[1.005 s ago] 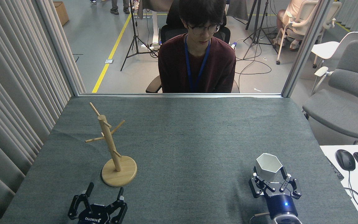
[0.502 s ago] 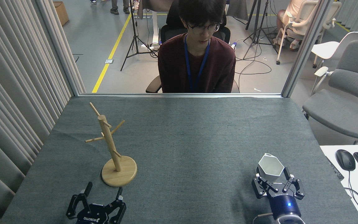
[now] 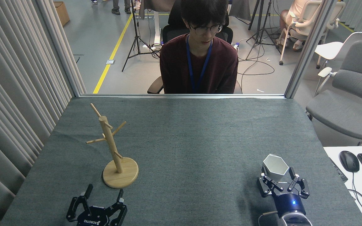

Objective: Hang cup on storage rack
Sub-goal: 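Close the right gripper on the white cup's rim and lift it, then carry the cup toward the left gripper, bringing the left gripper in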

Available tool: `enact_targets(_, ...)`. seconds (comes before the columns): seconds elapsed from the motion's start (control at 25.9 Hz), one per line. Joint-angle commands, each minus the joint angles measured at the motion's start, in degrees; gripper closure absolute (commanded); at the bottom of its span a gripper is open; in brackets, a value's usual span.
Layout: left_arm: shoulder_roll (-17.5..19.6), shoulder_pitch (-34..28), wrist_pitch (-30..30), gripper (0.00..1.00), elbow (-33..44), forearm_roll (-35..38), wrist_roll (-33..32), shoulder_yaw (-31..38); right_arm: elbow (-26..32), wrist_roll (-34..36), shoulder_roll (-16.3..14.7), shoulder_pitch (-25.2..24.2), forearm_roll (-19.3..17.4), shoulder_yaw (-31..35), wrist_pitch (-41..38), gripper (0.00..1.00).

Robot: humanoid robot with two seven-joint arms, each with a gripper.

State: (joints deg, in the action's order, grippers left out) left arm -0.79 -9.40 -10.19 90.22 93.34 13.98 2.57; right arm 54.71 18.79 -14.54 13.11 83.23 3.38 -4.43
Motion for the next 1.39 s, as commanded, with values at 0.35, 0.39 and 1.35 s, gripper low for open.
enact_targets(0.35, 0.4, 0.2, -0.1, 0.01, -0.1, -0.1, 0.2, 0.9, -4.2, 3.1, 1.7, 2.6, 0.2, -0.9, 0.6, 0.21)
enact_targets(0.39, 0.5, 0.3, -0.1, 0.01, -0.1, -0.1, 0.3, 0.9, -3.8, 4.1, 1.7, 2.5, 0.1, -0.9, 0.4, 0.29)
enact_targets(1.35, -4.3, 10.1, -3.4, 0.01, -8.3, 18.8, 0.1, -18.5, 27.5, 3.8, 18.2, -10.0, 11.8, -21.3, -0.4, 0.38)
